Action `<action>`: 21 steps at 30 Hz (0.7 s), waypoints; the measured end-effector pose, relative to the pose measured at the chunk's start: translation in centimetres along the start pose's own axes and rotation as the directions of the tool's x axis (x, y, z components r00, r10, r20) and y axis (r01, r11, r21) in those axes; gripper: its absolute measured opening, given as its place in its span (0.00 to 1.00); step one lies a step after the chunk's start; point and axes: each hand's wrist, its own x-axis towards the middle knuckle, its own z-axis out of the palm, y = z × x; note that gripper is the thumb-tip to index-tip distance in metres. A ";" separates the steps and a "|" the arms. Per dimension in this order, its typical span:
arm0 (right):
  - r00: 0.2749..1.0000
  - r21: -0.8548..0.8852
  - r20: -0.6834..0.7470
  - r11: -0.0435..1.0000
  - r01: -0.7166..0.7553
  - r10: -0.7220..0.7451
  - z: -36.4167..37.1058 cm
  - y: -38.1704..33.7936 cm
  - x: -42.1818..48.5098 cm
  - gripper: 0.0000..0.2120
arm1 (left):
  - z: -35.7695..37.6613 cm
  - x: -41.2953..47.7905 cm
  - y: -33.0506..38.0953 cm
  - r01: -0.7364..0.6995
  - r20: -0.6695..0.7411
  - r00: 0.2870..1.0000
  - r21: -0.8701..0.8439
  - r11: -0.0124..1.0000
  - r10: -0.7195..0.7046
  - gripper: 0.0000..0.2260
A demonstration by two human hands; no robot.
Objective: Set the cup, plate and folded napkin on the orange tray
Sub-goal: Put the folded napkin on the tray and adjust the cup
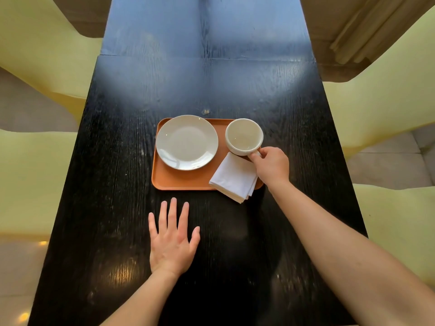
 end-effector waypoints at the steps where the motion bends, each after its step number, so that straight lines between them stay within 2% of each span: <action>1: 1.000 -0.009 0.004 1.000 0.009 -0.009 -0.1 0.0 0.2 0.15 | 0.0 0.0 0.0 0.000 -0.001 1.000 0.000 1.000 0.000 0.32; 4: 1.000 0.016 0.007 1.000 -0.001 0.001 -0.4 0.0 0.5 0.13 | -0.1 0.0 0.0 -0.001 -0.003 1.000 -0.006 1.000 0.001 0.32; 10: 0.995 0.107 -0.073 0.992 -0.067 0.075 0.3 -0.3 0.9 0.10 | -0.1 0.0 -0.1 -0.002 -0.005 1.000 -0.005 1.000 0.002 0.32; 21: 0.979 0.213 -0.086 0.963 -0.163 0.185 1.9 -1.0 1.9 0.11 | 0.8 0.1 -0.4 -0.017 -0.027 1.000 -0.032 0.999 0.016 0.31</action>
